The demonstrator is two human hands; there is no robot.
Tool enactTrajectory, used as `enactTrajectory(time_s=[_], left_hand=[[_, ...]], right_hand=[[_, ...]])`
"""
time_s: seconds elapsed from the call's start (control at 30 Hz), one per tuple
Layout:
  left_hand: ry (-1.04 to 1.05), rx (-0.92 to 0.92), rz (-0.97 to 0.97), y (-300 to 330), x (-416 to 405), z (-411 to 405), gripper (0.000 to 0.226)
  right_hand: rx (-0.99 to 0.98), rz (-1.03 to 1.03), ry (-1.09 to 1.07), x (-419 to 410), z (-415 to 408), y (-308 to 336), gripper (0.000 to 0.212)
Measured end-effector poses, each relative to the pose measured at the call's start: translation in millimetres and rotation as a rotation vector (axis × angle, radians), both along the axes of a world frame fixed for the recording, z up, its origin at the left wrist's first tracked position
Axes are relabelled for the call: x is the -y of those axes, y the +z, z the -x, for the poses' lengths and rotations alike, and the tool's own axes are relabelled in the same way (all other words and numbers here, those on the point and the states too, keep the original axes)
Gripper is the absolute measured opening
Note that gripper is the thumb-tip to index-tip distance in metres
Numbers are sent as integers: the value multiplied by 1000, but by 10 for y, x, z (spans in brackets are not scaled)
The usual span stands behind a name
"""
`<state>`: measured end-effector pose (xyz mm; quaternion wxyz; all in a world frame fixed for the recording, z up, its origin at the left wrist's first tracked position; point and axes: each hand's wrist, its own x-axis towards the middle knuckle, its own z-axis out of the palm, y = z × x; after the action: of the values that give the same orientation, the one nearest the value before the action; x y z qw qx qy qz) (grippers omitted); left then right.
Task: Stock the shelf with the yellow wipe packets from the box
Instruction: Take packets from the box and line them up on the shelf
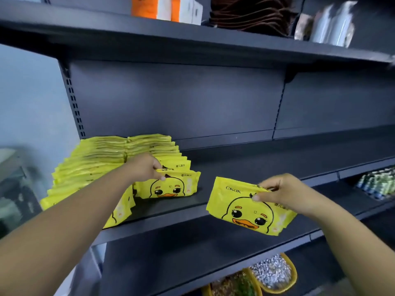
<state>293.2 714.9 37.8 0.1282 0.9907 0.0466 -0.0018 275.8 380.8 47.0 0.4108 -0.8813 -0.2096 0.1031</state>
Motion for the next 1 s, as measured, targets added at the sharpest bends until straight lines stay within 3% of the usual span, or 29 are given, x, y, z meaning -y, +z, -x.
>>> enactTrajectory(time_s=[0.23,0.33,0.43,0.63,0.73,0.87,1.0], left_hand=[[-5,42,-70,-128,-156,-112,28],[36,96,-15,-184,-215,-65,34],[113,213,30,-156,-237,125,47],[169,503,71,-181,-318,675,43],[101,673,-91,-379,-305,870,72],[309,679,-269,-827,-110,918,74],[604,562,-159,-1124,95,922,96]], right_hand=[[52,135,158,-438,-266,-34,5],[101,176,236,-707,-447,-50,9],[154,222,349,-1008,-623,-32,16],[215,264,496,-1661,-908,-8,25],[227,311,556,-1909,-974,-63,32],[393,406,503,-2012,-898,-234,36],[679,336,261,-1898,-772,-534,46]])
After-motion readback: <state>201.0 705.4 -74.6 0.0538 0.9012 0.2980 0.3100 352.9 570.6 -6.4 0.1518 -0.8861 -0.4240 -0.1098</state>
